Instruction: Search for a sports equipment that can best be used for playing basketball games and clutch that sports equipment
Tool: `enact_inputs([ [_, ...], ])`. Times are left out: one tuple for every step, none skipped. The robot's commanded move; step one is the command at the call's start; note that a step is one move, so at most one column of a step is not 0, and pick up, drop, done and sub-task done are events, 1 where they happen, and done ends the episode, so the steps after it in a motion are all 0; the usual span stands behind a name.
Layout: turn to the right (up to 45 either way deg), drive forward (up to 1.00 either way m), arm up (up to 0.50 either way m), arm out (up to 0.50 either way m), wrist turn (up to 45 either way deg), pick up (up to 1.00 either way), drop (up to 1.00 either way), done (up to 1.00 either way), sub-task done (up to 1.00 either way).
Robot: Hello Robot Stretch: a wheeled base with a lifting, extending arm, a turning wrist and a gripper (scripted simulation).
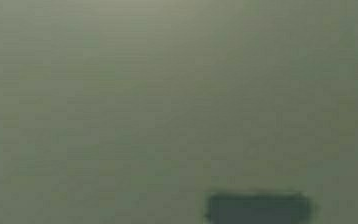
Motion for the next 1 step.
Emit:
enact_inputs([
  [0.0, 0.00, 0.00, 0.22, 0.0, 0.00, 0.00, 0.00, 0.00],
])
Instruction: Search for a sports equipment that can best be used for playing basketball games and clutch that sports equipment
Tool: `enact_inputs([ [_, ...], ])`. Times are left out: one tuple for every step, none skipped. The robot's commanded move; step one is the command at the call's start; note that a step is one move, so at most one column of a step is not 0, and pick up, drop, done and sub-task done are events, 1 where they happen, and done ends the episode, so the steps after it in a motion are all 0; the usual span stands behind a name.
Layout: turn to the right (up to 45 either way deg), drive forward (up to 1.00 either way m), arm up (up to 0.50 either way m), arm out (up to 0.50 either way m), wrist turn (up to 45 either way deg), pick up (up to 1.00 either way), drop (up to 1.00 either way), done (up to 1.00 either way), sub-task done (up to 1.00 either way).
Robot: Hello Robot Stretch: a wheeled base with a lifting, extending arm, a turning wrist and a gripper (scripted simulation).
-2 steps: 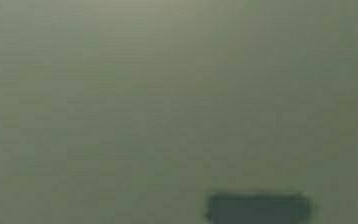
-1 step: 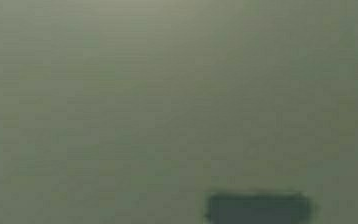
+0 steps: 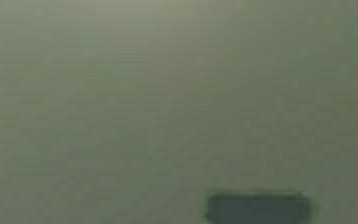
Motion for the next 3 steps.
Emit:
enact_inputs([
  [0.0, 0.00, 0.00, 0.00, 45.0, 0.00, 0.00, 0.00, 0.00],
  [0.0, 0.00, 0.00, 0.00, 45.0, 0.00, 0.00, 0.00, 0.00],
  [0.0, 0.00, 0.00, 0.00, 45.0, 0.00, 0.00, 0.00, 0.00],
])
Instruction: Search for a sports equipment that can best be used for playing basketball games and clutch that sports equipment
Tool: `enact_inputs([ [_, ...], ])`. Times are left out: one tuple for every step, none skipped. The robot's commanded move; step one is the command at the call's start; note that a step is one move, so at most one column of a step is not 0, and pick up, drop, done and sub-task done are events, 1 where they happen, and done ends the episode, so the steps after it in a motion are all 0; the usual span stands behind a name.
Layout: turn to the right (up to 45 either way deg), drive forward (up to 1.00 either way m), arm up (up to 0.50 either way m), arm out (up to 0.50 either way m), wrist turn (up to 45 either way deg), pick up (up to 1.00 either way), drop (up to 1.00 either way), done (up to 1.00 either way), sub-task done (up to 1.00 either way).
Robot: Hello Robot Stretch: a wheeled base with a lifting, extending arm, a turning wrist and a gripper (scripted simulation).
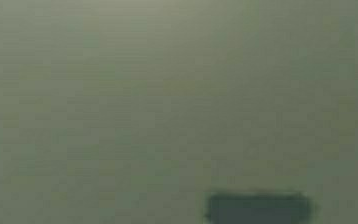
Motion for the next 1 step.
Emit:
enact_inputs([
  [0.0, 0.00, 0.00, 0.00, 15.0, 0.00, 0.00, 0.00, 0.00],
])
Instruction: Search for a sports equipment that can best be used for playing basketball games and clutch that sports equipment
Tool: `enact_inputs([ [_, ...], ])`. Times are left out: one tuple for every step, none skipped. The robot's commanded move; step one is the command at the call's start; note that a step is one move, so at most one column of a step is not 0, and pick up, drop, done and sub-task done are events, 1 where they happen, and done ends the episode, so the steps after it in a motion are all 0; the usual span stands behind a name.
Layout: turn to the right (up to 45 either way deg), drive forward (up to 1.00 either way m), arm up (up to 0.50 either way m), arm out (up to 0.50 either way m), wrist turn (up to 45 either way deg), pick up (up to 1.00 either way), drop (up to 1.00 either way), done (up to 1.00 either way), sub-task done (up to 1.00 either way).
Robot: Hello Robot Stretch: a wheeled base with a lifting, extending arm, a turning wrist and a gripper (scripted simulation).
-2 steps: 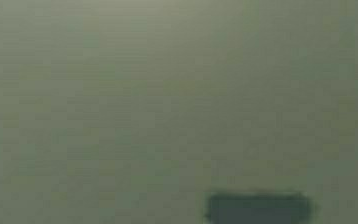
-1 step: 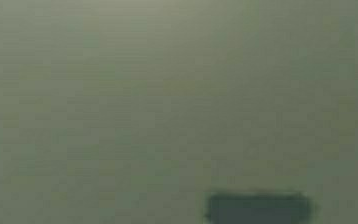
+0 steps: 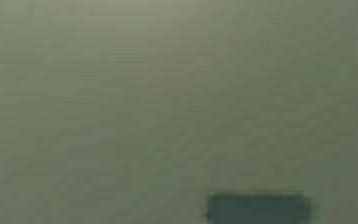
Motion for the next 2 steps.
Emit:
enact_inputs([
  [0.0, 0.00, -0.30, 0.00, 0.0, 0.00, 0.00, 0.00, 0.00],
  [0.0, 0.00, 0.00, 0.00, 0.0, 1.00, 0.00, 0.00, 0.00],
])
